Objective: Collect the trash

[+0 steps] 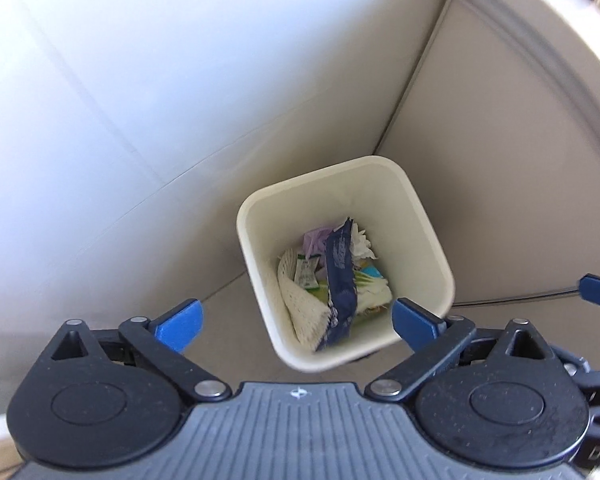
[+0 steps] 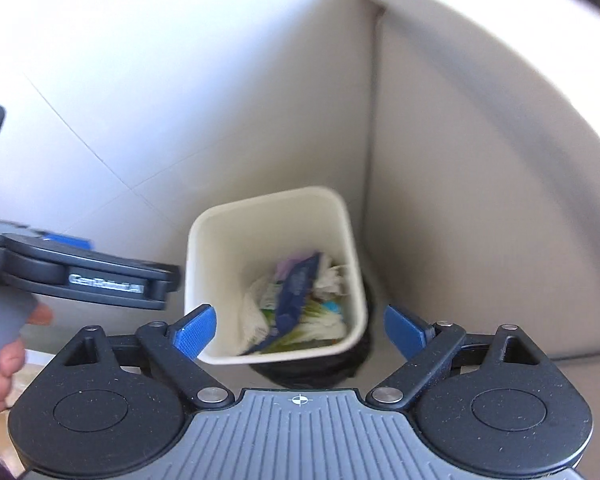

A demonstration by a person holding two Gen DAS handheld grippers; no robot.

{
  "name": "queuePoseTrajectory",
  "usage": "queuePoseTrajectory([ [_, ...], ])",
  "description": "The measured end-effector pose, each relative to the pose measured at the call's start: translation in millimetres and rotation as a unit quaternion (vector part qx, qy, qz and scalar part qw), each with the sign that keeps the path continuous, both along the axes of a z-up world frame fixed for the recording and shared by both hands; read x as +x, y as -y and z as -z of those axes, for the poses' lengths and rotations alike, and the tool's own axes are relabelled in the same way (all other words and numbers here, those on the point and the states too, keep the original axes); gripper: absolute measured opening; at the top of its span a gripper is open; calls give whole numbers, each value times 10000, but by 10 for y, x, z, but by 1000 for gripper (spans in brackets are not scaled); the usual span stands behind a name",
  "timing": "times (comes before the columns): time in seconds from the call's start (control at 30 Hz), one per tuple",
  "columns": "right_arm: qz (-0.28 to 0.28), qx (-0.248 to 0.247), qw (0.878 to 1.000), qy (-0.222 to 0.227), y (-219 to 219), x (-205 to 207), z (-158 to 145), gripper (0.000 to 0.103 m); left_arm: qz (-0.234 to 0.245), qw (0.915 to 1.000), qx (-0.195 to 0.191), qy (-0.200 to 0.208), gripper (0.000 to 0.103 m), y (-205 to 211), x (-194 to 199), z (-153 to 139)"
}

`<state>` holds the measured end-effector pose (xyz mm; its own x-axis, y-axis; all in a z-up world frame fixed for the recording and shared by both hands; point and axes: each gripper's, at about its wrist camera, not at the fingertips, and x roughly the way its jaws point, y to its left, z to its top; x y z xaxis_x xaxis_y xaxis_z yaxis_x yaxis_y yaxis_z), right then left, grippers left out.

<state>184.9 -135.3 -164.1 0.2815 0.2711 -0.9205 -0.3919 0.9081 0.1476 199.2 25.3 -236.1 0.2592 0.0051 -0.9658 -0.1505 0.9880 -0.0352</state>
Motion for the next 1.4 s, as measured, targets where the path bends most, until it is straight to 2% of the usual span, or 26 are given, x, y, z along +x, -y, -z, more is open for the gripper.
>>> queuePoseTrajectory([
  [0.13,231,-295,9986,379,110,-134,-484,93,-182,9998,-79,56,102,-1,-199,-331],
  [0.23,472,-372,9961,652,220,-268,-883,93,-189,9996,-128,162,102,45,-375,-708],
  [0.43,873,-482,9864,1304,439,-595,-1676,97,-18,9974,41,717,102,278,-767,-1449],
  [0.53,998,-548,9806,1594,497,-733,-2024,98,142,9950,226,964,102,423,-908,-1678],
  [0.6,1046,-571,9774,1747,524,-798,-2186,99,185,9941,152,1059,102,476,-985,-1791],
  [0.8,1131,-553,9701,2073,594,-920,-2339,99,282,9933,17,1122,103,626,-1149,-1990],
  [1.4,1163,-553,9700,2062,587,-1034,-2302,100,259,9950,-65,967,102,708,-1263,-2069],
])
